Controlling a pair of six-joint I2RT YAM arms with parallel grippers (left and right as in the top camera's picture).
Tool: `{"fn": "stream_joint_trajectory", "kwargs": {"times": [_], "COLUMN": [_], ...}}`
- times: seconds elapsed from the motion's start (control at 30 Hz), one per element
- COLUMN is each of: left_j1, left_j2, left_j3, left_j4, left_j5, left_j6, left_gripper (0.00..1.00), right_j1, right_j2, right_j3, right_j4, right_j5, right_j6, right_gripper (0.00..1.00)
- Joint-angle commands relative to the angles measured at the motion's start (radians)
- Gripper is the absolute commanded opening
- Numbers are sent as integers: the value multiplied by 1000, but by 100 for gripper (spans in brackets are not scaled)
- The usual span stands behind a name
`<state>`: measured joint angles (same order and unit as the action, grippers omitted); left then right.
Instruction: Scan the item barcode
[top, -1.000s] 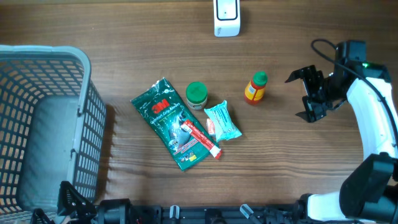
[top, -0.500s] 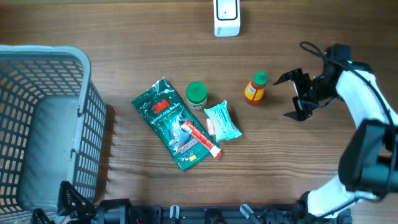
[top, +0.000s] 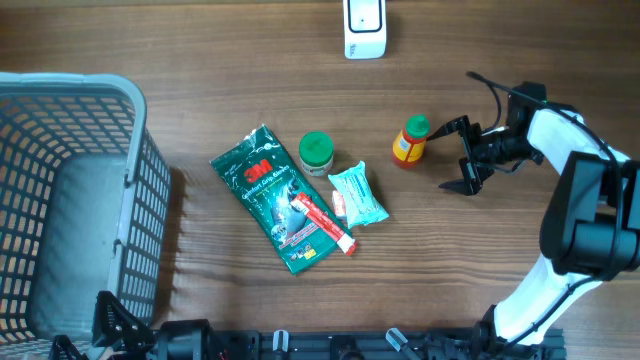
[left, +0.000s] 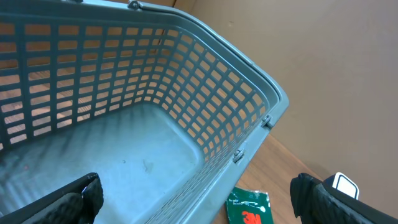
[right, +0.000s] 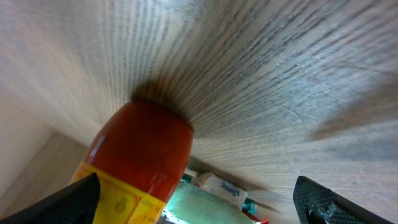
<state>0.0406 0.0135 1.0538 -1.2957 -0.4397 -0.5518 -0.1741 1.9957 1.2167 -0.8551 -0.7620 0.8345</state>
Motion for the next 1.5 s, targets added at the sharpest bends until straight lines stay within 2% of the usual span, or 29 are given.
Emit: {"fn": "stream_joint_trajectory", "kwargs": {"times": [0.0,0.23,0.37,0.53,0.9,1.1,1.27,1.47], "left_j1": [3,3,3,3,3,3,3,3], "left_j2": [-9,-9,-9,-9,-9,-9,-9,-9], "left_j3": [-16,-16,-16,-16,-16,-16,-16,-16], "left_j4": [-27,-27,-27,-27,-27,-27,-27,-27], "left_j5": [8,8,8,8,8,8,8,8], "left_j6": [-7,-7,-7,-7,-7,-6,-7,-7], "left_gripper": [100,100,100,100,100,100,100,100], "right_j1": [-3,-3,-3,-3,59,66,51,58], "right_j2": [34,37,37,37,53,108,115,115], "right_j3": [-2,-2,-2,-2,-2,-2,0,0], "right_j4": [0,6,7,8,86,82,109,82], "right_j5": [-56,-66,24,-53,-61,-140,-213,-402], "right_j6": [-23,-24,-23,-60,-46,-45,32,34], "right_gripper": [100,100,99,100,100,100,100,100]}}
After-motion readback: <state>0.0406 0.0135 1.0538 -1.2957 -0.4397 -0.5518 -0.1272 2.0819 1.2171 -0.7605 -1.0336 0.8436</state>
